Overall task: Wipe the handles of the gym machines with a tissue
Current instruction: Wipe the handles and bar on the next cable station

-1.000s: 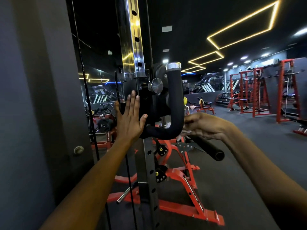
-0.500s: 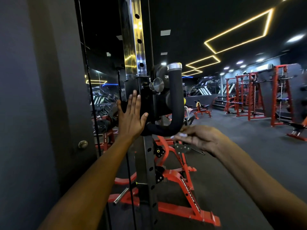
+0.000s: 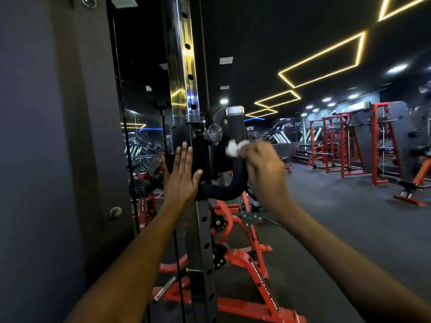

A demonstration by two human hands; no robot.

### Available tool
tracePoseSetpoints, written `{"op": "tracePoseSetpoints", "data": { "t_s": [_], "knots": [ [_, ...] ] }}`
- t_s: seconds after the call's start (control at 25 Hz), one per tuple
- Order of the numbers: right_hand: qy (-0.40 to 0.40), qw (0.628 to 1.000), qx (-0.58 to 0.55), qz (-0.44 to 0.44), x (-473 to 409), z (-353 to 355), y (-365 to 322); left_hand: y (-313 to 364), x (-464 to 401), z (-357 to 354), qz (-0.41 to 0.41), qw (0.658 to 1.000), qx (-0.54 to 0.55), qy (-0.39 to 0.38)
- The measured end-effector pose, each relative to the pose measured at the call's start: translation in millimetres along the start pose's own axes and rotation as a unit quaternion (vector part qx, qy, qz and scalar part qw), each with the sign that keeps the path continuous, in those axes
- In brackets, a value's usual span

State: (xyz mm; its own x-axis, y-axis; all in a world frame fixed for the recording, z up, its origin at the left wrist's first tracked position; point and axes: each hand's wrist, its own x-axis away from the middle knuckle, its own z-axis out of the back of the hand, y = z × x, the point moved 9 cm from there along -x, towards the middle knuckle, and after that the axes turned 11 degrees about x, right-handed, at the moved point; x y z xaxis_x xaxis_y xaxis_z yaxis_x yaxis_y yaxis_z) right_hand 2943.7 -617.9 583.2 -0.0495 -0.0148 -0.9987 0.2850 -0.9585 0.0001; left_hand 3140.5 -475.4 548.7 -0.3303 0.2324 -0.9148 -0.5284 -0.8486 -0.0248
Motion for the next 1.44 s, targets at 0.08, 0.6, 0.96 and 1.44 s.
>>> {"op": "tracePoseSetpoints", "data": {
  "t_s": [0.08,0.6,0.96,1.44],
  "knots": [
    [-0.026,0.997,0.025,0.067,42.2,-0.5,-12.2,0.4,1.3,-0.9,0.003,1.0,0.013,-0.011],
    [-0.129,0.956,0.17,0.199,34.3,-13.2,-29.3,-2.6,5.3,-3.4,0.001,0.999,0.039,-0.035],
    [-0.101,0.955,0.222,0.166,-56.9,-17.3,-43.2,-3.6,7.7,-4.6,0.007,0.997,0.048,-0.064],
    [-0.1,0.953,0.216,0.187,-43.7,-17.5,-53.2,4.8,9.4,7.9,-0.007,0.999,0.023,-0.021]
  ]
}}
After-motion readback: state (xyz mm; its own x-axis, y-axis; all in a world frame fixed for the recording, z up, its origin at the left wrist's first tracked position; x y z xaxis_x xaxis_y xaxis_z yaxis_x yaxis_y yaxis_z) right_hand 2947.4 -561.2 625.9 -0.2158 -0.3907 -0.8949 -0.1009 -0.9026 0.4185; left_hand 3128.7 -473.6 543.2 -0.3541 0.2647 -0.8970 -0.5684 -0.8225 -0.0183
